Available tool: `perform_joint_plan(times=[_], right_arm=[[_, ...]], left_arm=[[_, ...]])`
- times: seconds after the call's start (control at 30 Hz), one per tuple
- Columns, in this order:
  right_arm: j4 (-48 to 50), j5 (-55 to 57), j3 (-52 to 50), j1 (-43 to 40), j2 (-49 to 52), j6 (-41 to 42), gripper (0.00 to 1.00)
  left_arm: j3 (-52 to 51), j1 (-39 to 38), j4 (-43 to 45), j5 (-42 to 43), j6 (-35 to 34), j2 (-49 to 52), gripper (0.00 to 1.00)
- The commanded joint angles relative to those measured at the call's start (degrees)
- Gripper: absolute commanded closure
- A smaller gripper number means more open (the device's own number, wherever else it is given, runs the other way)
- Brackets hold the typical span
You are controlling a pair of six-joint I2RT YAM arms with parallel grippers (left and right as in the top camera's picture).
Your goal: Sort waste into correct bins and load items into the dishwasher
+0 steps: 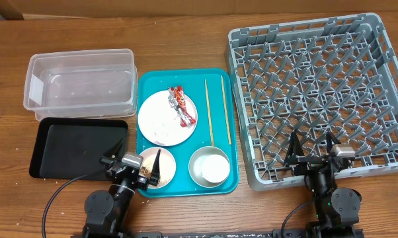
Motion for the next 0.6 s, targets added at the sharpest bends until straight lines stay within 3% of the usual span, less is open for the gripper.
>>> perform_joint_plan(times=[0.0, 0.1, 0.2, 0.3, 0.4, 0.57], right_arm=[[0.3, -0.7, -0.6, -0.3, -0.7, -0.2, 0.00], [0.8, -12.5, -0.6, -0.2, -0.7, -0.1, 0.00], [3.6, -22.1, -0.6, -0.2, -0.7, 1.6, 0.00], [10.0, -28.8, -0.1, -0.2, -0.7, 9.5, 0.00], [9.6, -29.0, 6.1, -0.2, -0.5, 12.9, 0.00], [-9.5, -28.2, 28.6, -0.2, 8.1, 12.1, 0.00]], left_arm=[[-0.2, -0.4, 0.1, 5.2, -2.8, -0.3, 0.00], [-0.2, -0.4, 3.0, 12.0, -22.0, -0.3, 0.00], [-0.1, -0.4, 10.1, 19.9, -31.3, -0.3, 0.00], [2.1, -0.4, 17.2, 23.2, -33.5, -0.3, 0.00], [10.5, -0.4, 14.3, 23.5, -33.4, 0.3, 0.00], [35.6, -0.4, -10.0, 23.0, -29.9, 14.9, 0.00]])
